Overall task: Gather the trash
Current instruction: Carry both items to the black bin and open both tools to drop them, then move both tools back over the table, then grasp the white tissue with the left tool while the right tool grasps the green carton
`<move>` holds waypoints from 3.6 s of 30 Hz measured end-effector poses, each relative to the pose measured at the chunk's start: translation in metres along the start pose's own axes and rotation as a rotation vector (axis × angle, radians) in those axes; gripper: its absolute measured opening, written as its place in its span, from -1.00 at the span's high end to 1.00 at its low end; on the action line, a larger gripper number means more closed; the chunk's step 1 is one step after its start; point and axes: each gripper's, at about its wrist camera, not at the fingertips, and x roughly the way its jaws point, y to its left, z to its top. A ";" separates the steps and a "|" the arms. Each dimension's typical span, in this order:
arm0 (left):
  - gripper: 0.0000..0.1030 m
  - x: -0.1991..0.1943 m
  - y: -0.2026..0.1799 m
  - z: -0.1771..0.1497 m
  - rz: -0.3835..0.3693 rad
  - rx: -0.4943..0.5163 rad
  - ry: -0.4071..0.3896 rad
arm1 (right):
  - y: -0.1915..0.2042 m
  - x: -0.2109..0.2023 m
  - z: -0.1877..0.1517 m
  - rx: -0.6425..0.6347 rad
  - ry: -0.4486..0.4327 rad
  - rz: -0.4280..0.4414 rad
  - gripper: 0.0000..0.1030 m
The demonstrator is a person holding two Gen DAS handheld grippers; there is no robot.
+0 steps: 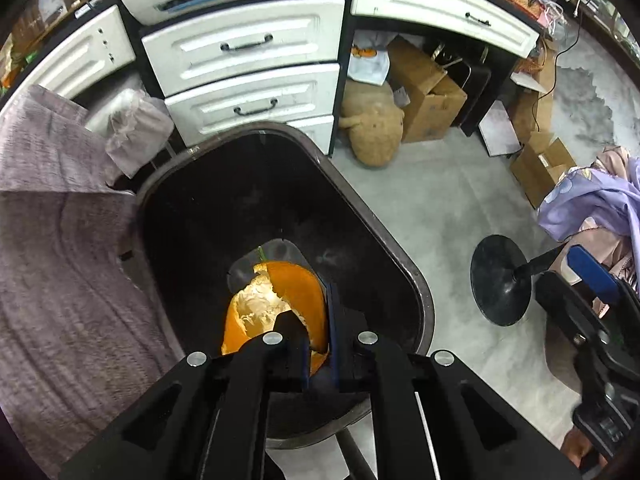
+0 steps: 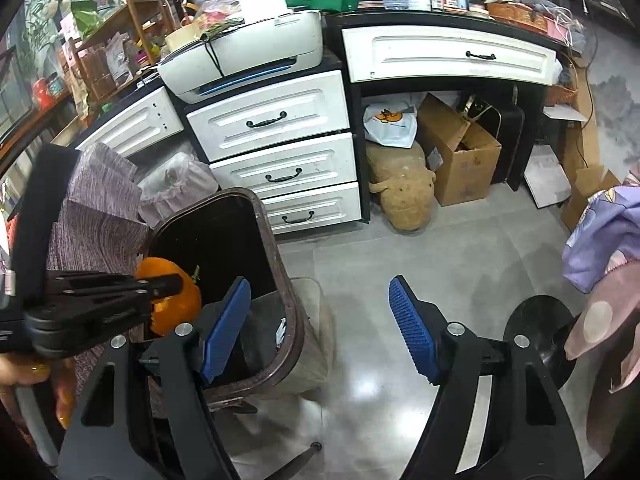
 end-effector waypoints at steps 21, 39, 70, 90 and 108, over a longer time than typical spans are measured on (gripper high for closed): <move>-0.73 -0.047 0.002 -0.026 0.094 0.063 0.031 | 0.003 -0.026 0.018 0.005 -0.072 -0.016 -0.42; -0.89 -0.217 0.084 -0.132 0.254 -0.069 -0.339 | 0.145 -0.089 0.007 -0.288 -0.112 0.300 -0.64; -0.81 -0.264 0.403 -0.251 0.520 -0.652 -0.282 | 0.362 -0.116 -0.045 -0.695 -0.073 0.588 -0.65; 0.31 -0.253 0.419 -0.253 0.393 -0.703 -0.271 | 0.382 -0.076 -0.031 -0.769 -0.016 0.570 -0.65; 0.31 -0.270 0.322 -0.260 0.330 -0.507 -0.357 | 0.499 -0.050 -0.023 -1.590 0.134 0.758 -0.51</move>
